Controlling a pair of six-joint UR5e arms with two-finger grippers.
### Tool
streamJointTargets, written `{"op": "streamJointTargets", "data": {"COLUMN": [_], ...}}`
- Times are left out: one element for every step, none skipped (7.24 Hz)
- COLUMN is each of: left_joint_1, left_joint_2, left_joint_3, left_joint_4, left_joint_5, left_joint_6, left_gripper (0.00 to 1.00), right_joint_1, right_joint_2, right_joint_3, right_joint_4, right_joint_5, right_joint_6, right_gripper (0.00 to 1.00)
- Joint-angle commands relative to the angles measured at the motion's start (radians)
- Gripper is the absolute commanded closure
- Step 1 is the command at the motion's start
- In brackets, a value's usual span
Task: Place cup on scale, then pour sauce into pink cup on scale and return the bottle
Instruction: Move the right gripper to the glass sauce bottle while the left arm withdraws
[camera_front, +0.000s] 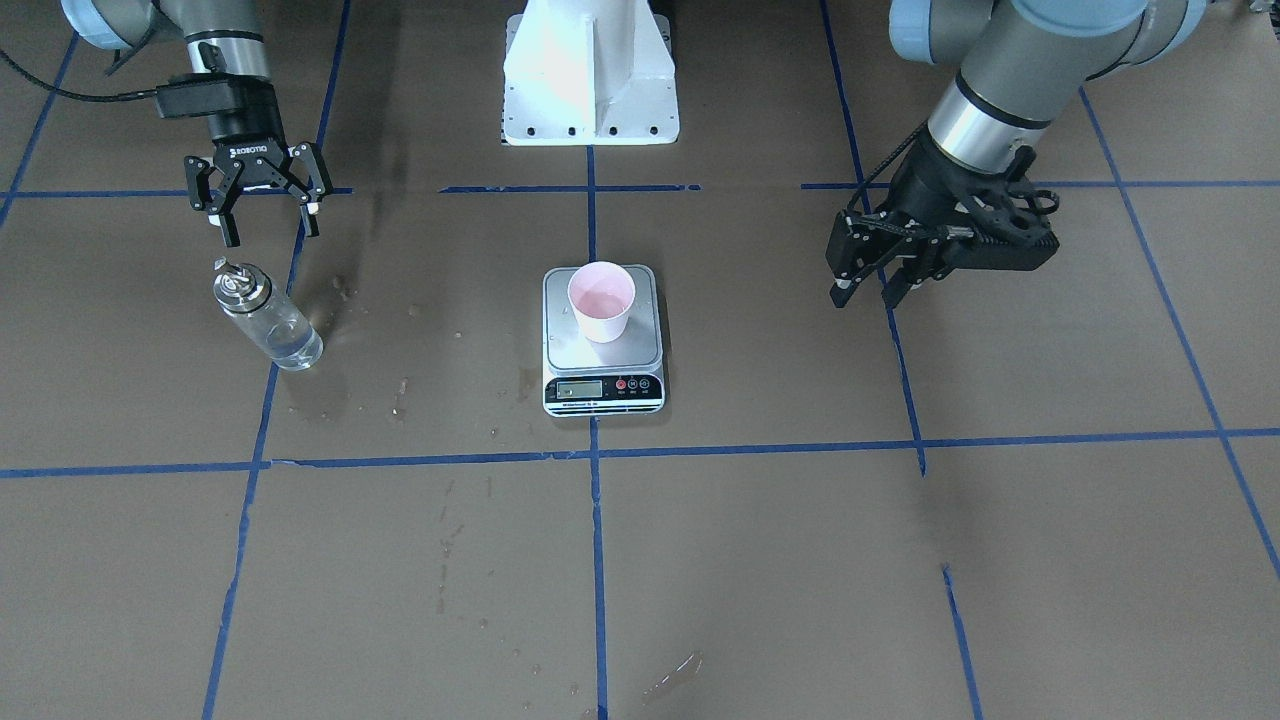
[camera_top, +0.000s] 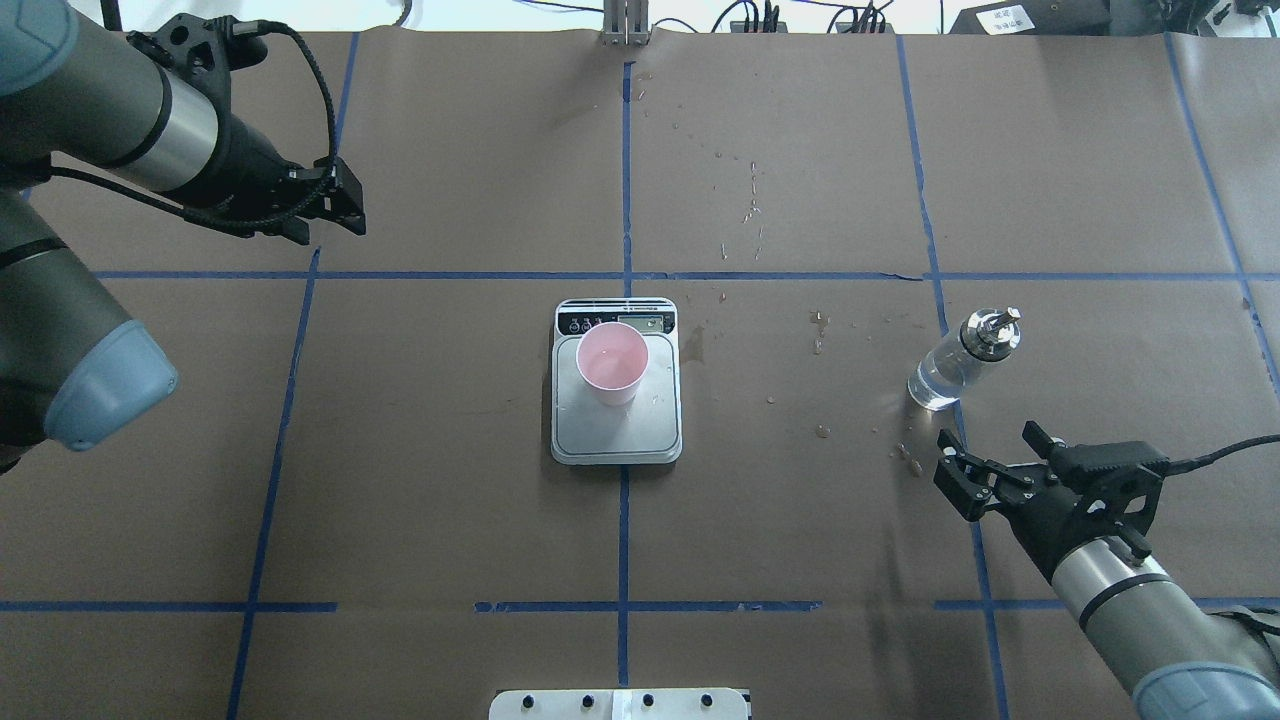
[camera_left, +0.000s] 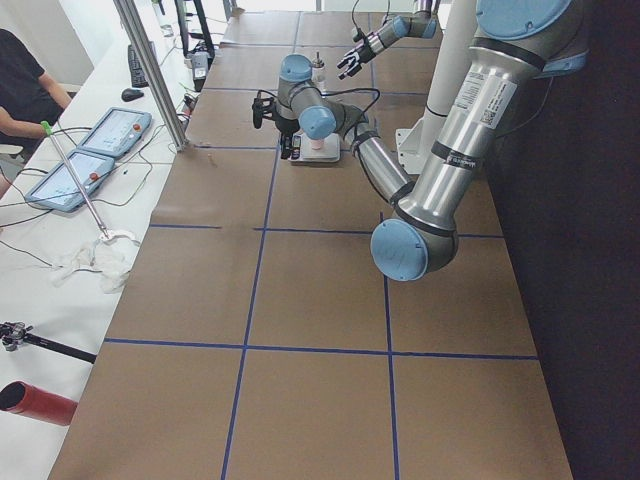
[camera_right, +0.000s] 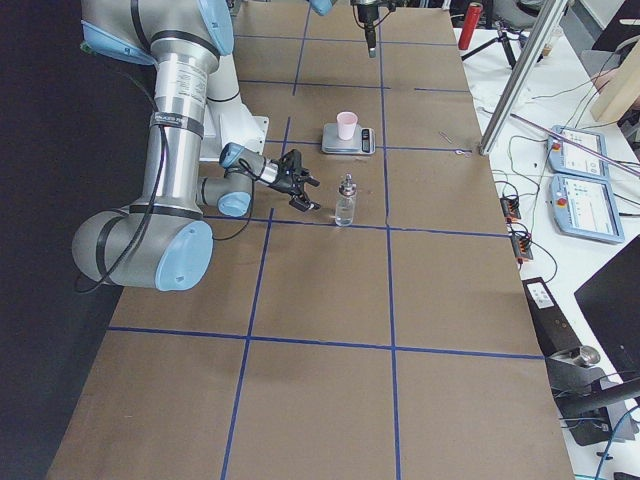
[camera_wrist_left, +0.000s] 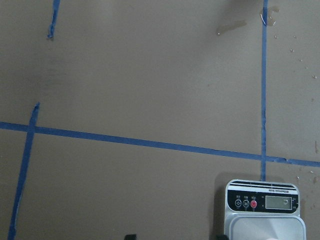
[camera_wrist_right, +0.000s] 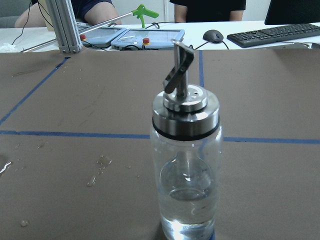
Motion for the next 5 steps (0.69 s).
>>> {"op": "streamJointTargets", "data": {"left_joint_1": [-0.032, -0.032, -0.032, -0.032, -0.032], "left_joint_2": [0.040, 0.043, 0.043, 0.043, 0.043], "left_joint_3": [-0.003, -0.002, 0.000, -0.002, -0.002], "left_joint_4": [0.016, 0.016, 0.016, 0.016, 0.017], "left_joint_5": [0.001, 0.001, 0.003, 0.003, 0.004], "left_joint_6": [0.095, 0.100, 0.100, 0.100, 0.100], "left_gripper": [0.37, 0.37, 0.36, 0.36, 0.36], "right_joint_1": [-0.023, -0.023, -0.022, -0.005, 0.028], "right_joint_2": [0.044, 0.070, 0.090, 0.090, 0.092], "right_joint_3": [-0.064, -0.103, -0.105, -0.110, -0.142], "right_joint_4": [0.003, 0.003, 0.003, 0.002, 0.002], "right_joint_5": [-0.120, -0.146, -0.146, -0.146, -0.136], "right_joint_6": [0.015, 0.050, 0.051, 0.049, 0.043], "right_gripper": [0.01, 0.01, 0.01, 0.02, 0.02]}}
